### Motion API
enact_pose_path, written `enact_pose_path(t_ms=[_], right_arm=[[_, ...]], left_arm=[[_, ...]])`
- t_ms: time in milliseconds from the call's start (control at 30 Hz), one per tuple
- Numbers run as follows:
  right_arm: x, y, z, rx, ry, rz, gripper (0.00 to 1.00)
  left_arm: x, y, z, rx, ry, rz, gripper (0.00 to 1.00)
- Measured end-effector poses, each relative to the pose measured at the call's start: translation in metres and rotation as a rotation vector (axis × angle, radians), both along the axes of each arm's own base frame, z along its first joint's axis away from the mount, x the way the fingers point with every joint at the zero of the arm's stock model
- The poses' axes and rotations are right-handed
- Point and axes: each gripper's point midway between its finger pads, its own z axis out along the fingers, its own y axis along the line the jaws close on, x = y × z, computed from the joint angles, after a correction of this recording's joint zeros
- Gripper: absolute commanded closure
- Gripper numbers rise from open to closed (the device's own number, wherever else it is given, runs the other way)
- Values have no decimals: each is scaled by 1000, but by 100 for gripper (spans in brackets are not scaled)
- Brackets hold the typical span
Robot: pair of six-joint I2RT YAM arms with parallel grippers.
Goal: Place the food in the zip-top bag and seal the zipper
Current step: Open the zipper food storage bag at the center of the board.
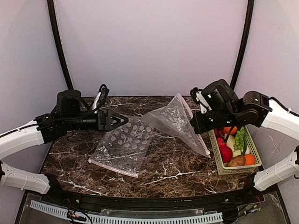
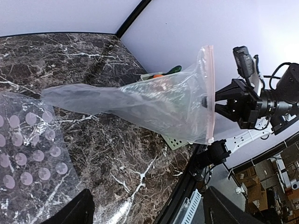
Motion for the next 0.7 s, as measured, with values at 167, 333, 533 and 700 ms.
enact_pose_path(t_ms=[167,333,533,700], right_arm=[[-10,35,-32,62,95,79,100],[-17,76,-39,139,129,152,100],[-26,110,-48,184,156,210,100],[-29,127,-51,199,163,229,100]], left_arm=[[-17,-22,2,-42,23,-28,20],[-32,-41,5,-90,40,-40,22],[-44,-64,-7,-137,90,-46,22],[-41,-77,-23,-128,132,-29,25]])
